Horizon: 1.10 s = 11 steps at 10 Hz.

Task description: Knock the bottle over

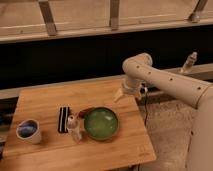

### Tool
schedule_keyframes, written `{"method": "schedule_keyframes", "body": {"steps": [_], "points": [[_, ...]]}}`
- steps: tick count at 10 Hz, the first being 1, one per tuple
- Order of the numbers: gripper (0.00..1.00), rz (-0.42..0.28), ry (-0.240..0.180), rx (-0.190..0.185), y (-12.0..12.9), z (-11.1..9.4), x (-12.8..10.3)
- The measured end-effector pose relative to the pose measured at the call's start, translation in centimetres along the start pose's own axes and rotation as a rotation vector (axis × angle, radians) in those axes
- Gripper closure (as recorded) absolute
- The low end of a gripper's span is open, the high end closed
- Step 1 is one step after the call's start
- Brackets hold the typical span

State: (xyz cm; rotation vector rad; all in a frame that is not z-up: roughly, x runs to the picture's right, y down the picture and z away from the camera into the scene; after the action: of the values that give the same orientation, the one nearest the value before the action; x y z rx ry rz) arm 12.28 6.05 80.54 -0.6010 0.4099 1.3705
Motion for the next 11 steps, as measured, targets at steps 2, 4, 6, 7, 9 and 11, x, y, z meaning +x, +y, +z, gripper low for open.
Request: {"method": "schedule_keyframes", "body": {"steps": [2,4,6,7,9,11], "points": [[0.30,0.000,0.000,0.000,0.00,0.00,0.00],[0.53,0.000,0.000,0.000,0.00,0.00,0.00],[0.71,0.000,0.000,0.000,0.00,-0.01,0.00],[0.83,0.000,0.000,0.000,0.00,-0.01,0.00],[0.99,0.000,0.000,0.000,0.02,0.00,0.00],[1.00,-0.031,0.016,-0.023,0.81,0.12,0.19]]}}
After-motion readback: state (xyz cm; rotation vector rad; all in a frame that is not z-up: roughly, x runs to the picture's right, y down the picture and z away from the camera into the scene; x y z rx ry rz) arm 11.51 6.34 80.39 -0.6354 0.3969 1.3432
